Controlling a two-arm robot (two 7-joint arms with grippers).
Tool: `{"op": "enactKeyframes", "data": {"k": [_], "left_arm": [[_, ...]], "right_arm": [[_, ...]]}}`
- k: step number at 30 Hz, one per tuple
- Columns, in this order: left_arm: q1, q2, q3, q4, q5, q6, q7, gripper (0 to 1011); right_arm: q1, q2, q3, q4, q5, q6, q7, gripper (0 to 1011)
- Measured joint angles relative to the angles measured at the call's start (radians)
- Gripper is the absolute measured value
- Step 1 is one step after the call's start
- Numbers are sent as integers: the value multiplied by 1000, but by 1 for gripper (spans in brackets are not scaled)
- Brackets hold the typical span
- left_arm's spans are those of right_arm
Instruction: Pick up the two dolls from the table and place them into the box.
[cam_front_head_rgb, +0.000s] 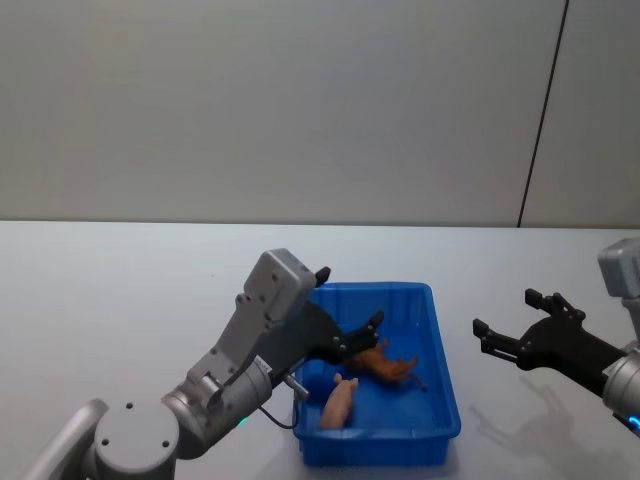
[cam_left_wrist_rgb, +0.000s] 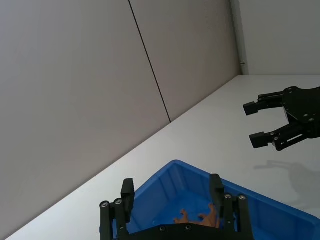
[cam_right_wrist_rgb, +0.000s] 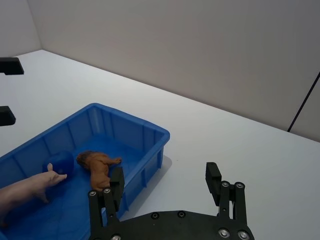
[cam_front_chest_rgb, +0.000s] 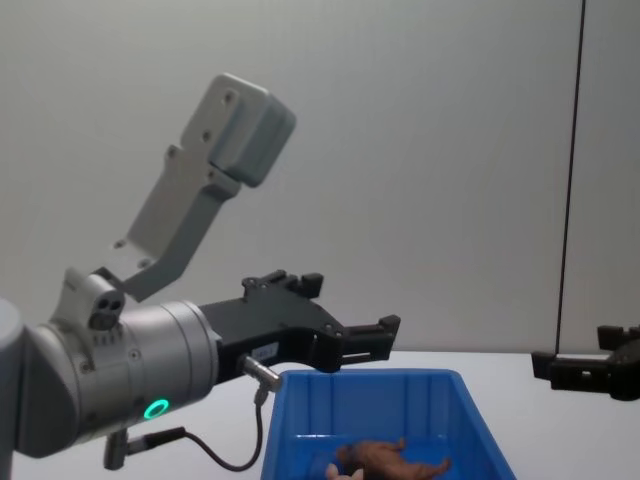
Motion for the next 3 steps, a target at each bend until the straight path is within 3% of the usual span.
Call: {"op": "enactKeyframes", "data": {"k": [3], "left_arm": [[11, 7, -1, -17, -4, -9, 15, 993]], "right_arm": [[0, 0, 0, 0, 0, 0, 0, 1001]]}}
